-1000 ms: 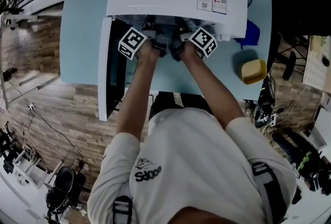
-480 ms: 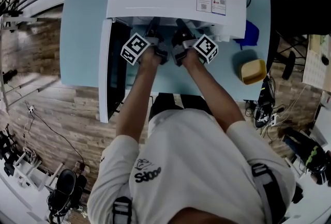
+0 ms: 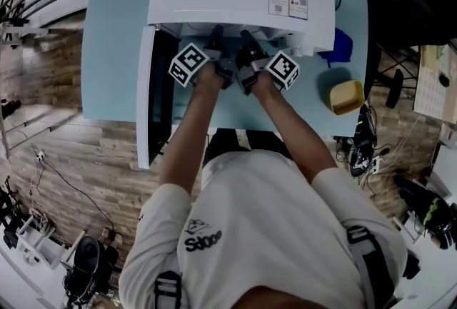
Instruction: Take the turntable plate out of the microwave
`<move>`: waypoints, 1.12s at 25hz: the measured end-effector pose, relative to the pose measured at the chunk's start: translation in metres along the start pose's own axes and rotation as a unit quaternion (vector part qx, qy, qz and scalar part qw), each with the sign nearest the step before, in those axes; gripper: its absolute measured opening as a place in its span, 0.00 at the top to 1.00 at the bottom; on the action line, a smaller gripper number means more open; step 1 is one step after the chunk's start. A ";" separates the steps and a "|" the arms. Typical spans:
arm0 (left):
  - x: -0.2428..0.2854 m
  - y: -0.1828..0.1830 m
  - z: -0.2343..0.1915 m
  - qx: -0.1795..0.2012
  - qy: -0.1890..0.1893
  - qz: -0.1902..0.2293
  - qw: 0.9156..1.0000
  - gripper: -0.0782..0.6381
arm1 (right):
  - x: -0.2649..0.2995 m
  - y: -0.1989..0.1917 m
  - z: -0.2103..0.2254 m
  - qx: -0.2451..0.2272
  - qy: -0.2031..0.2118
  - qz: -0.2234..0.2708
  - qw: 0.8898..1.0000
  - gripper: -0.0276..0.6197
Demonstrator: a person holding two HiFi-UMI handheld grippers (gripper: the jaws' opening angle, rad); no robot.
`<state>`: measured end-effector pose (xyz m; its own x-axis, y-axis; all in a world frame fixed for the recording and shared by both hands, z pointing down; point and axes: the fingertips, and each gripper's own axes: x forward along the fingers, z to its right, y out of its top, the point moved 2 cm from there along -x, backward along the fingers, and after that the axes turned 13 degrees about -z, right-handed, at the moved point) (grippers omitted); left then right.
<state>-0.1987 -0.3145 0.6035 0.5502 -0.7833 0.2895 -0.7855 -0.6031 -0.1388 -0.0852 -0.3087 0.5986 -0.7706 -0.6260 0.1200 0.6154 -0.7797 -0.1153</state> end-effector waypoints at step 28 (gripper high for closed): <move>-0.035 -0.015 -0.018 -0.026 -0.102 0.006 0.994 0.83 | -0.062 -0.035 0.005 -0.053 -0.087 0.048 0.994 0.79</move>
<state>-0.2111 -0.2753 0.6126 0.5833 -0.8074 0.0890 -0.8026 -0.5897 -0.0896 -0.0580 -0.2428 0.5999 -0.6627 -0.6982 0.2707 0.6574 -0.7155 -0.2363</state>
